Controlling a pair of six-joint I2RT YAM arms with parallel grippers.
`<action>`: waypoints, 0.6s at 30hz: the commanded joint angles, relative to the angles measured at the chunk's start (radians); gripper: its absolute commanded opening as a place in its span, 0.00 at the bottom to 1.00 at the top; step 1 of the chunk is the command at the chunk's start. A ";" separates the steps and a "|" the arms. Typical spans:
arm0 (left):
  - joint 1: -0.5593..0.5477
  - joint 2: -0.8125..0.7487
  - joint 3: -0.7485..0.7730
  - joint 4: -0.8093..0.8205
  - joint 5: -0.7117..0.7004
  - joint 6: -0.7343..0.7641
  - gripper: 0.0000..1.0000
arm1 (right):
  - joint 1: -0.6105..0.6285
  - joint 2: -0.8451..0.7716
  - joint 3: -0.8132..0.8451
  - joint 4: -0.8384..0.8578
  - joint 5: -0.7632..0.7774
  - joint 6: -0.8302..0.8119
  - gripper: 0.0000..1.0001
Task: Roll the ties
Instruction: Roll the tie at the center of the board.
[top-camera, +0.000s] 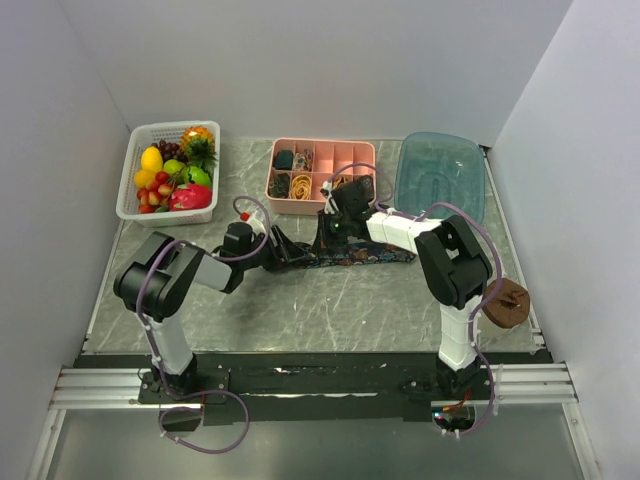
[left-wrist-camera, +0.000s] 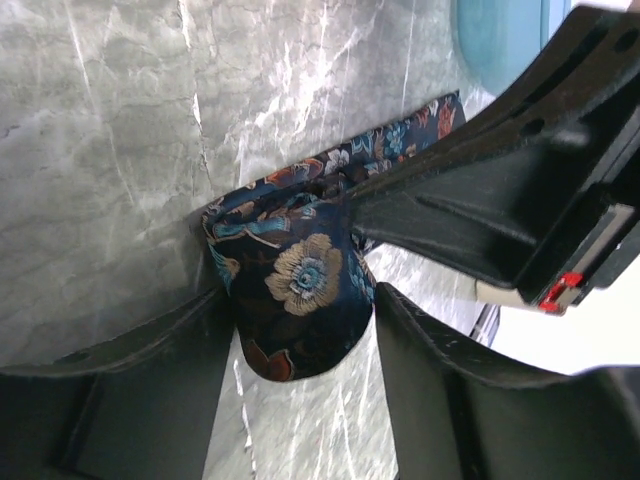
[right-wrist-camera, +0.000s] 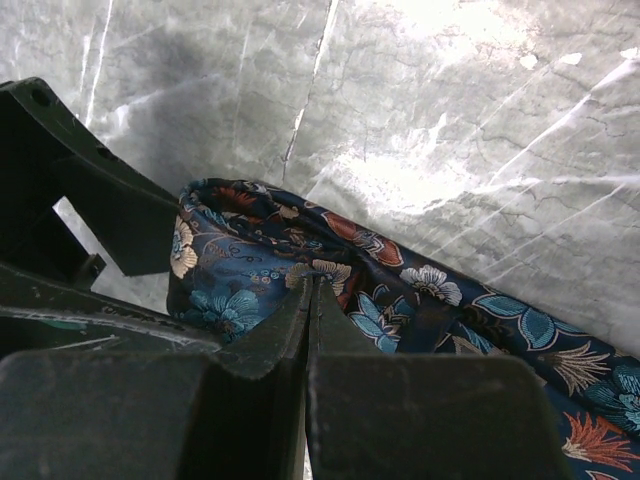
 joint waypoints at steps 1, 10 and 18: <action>-0.030 0.050 -0.008 0.057 -0.050 -0.068 0.60 | 0.004 -0.012 -0.034 0.012 0.032 0.002 0.00; -0.040 0.070 -0.044 0.201 -0.143 -0.146 0.41 | 0.009 -0.021 -0.061 0.032 0.009 -0.001 0.00; -0.050 0.039 -0.001 0.106 -0.157 -0.087 0.26 | 0.041 -0.014 -0.048 0.040 -0.005 0.003 0.00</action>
